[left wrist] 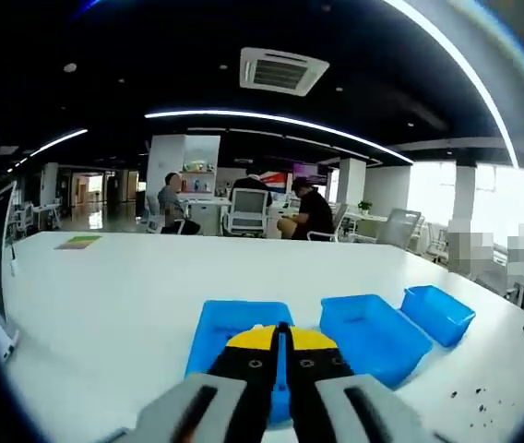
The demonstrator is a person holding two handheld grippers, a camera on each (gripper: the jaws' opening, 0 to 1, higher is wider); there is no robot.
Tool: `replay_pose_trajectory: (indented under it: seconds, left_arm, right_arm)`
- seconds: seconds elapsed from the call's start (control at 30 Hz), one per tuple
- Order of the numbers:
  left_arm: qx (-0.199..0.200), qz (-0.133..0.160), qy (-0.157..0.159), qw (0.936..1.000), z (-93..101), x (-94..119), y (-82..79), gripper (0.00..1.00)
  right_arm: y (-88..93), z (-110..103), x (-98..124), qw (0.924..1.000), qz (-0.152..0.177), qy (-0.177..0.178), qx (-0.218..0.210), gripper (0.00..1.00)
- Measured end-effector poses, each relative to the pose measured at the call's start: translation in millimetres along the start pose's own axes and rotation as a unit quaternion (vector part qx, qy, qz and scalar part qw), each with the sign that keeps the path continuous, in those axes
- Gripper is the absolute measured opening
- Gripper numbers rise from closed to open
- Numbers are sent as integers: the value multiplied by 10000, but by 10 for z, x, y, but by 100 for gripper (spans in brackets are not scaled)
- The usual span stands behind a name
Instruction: Pick up the resistors one by one and place each resistor into its matching bin, sorting the parts by color and model until every resistor is separated into the correct bin for its type
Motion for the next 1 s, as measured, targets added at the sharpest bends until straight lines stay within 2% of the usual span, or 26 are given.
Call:
replay_pose_trajectory:
  seconds: [0.17, 0.3, 0.37, 0.4, 0.47, 0.63, 0.87, 1.0]
  left_arm:
    - [-20, -16, -10, 10000, 10, -33, -19, 6]
    - [-147, 61, -173, 9997, -33, -55, -44, 7]
    - [-248, 30, -200, 9995, -41, -79, -29, 16]
    - [-361, -12, -169, 9992, -32, -93, -10, 27]
    - [-509, -97, -157, 9985, -21, -111, 24, 38]
    - [-575, -81, -204, 9981, -17, -82, 0, 42]
    - [-724, 48, 65, 9973, 233, 51, -141, 42]
    - [-917, 207, 355, 9949, 509, 154, -277, 41]
  right_arm:
    - [-7, -7, 0, 10000, 9, 0, 5, 34]
    - [-19, 1, 13, 10000, 21, 27, 9, 34]
    - [-22, 9, 19, 10000, 26, 42, 7, 34]
    - [-22, 11, 22, 10000, 24, 46, 11, 34]
    - [-25, 12, 26, 10000, 31, 49, 11, 34]
    - [-25, 10, 27, 10000, 32, 42, 11, 34]
    - [-35, 20, 32, 10000, 37, 47, 6, 34]
    - [-44, 12, 36, 10000, 37, 46, 16, 34]
Point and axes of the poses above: the point that each gripper's makers call its tool centre point, and the gripper's own axes: x roughly backward along the fingers, z roughly to its right, y roughly out of its underside, the point moved 1 cm from there along x, roughly backward along the fingers, and after that the axes turned 1 degree about y, right-handed, at the moved point
